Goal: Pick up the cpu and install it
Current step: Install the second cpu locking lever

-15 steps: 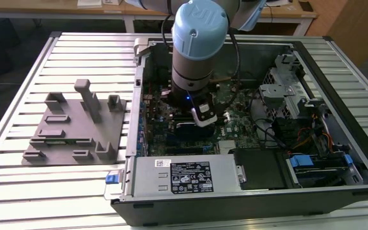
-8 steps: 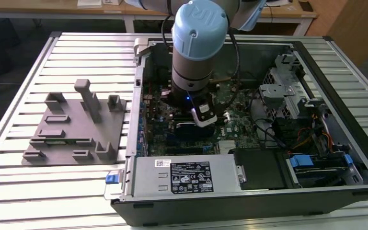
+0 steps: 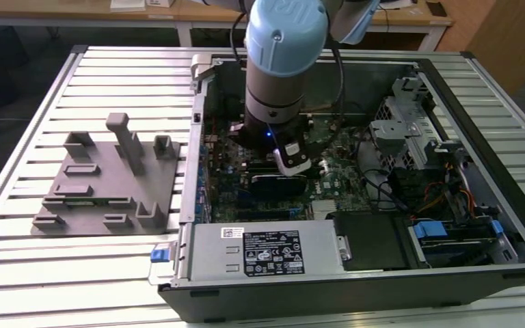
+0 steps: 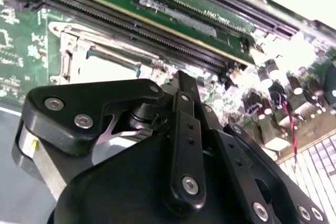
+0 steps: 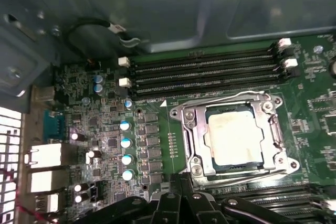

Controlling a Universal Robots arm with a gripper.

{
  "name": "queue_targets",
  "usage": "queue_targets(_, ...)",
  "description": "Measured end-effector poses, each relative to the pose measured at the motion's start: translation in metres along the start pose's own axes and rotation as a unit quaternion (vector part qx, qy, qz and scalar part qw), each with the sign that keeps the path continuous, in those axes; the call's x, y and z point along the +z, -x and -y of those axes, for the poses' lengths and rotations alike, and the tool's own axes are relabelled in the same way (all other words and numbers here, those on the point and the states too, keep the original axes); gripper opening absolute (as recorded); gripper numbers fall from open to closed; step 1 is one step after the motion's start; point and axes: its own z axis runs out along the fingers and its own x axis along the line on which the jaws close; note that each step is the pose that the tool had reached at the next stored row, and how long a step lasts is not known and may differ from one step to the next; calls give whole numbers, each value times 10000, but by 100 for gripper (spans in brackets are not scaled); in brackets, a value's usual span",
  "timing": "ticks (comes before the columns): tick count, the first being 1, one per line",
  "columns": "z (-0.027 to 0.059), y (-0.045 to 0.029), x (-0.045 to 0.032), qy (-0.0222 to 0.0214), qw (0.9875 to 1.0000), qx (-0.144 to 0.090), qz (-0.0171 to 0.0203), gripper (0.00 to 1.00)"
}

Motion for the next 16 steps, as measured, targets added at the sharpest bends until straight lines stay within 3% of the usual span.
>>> queue_targets(5, -31, -5, -105, -1, 10000, 5, 1, 11)
queue_targets(8, -43, -7, -130, -7, 10000, 24, 10, 11)
queue_targets(16, -135, -4, -107, -135, 9998, 120, 65, 11)
